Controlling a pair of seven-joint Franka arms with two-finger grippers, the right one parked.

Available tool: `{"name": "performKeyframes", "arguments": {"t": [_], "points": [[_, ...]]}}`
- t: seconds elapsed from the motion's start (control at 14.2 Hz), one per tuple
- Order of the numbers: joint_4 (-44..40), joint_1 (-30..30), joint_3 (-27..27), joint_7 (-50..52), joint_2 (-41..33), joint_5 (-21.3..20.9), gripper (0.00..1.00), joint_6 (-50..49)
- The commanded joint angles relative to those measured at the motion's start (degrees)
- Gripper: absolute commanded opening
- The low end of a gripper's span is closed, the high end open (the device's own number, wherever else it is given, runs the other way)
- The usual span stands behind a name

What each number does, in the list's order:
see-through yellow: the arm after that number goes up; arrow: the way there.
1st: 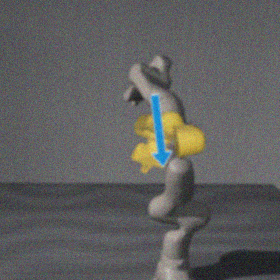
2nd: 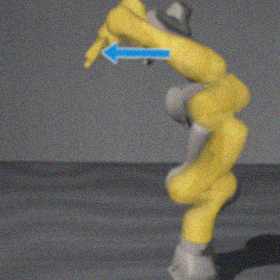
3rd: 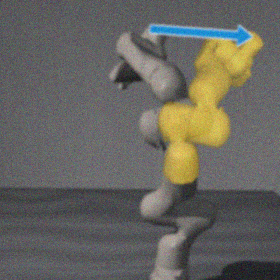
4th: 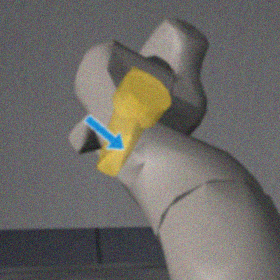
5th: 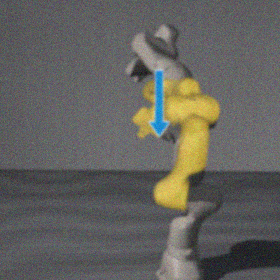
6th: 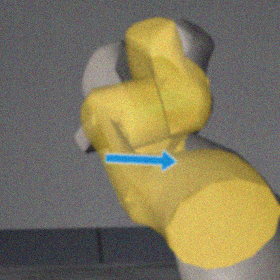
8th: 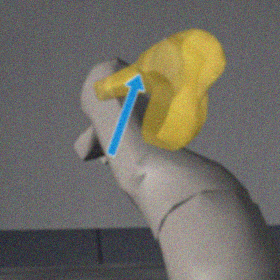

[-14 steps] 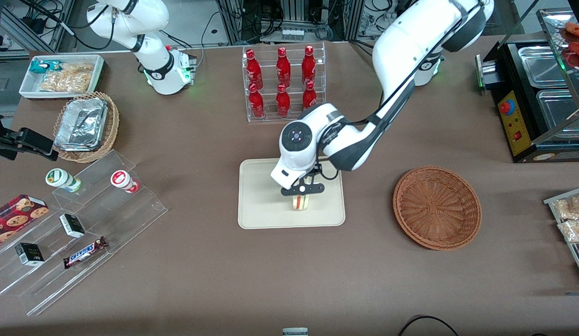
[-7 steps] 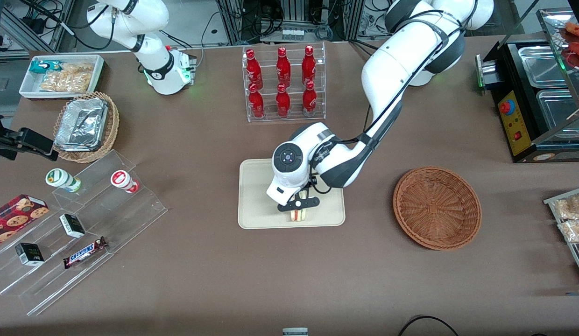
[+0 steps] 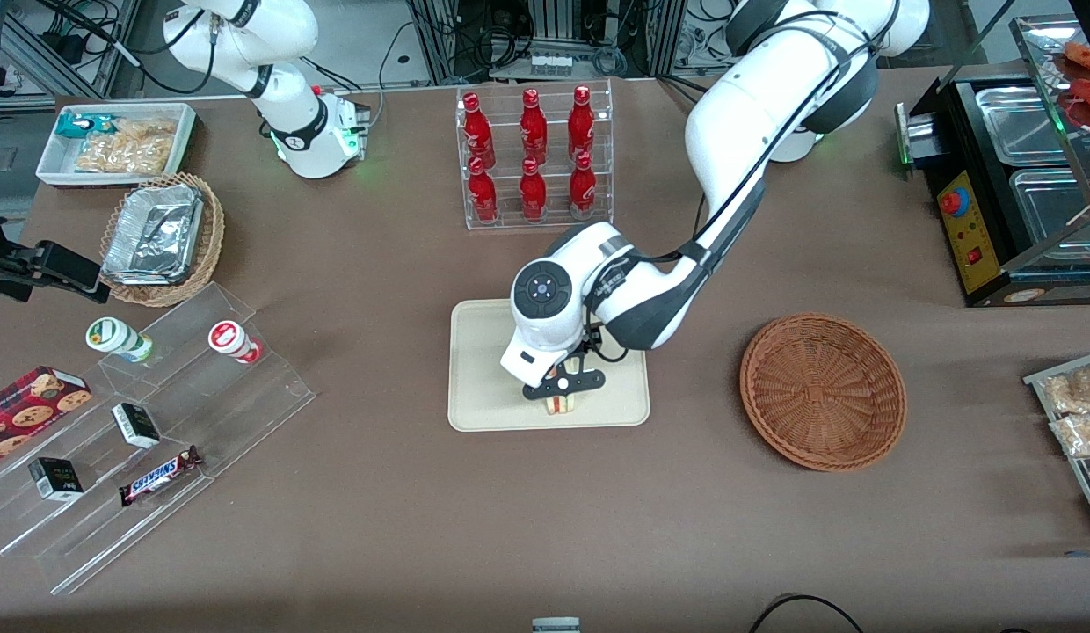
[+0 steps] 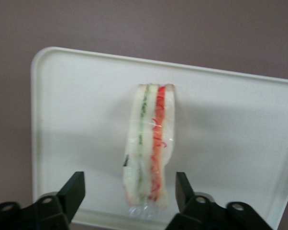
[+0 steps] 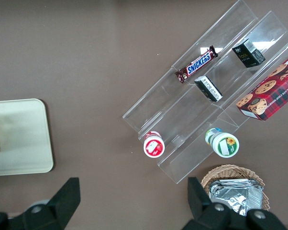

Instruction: Place sandwich from basket to tray

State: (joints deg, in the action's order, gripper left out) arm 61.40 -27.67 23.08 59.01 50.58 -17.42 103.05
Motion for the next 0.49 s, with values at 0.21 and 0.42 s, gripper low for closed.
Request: {"name": "performKeyframes", "arguments": {"t": [0.21,0.42], "points": [[15.19,12.69,-0.05,-8.00,-19.77,3.25,1.00,-6.72],[26.28,21.93,-0.05,-20.92,-31.65,8.35,1.00,-7.33]]}}
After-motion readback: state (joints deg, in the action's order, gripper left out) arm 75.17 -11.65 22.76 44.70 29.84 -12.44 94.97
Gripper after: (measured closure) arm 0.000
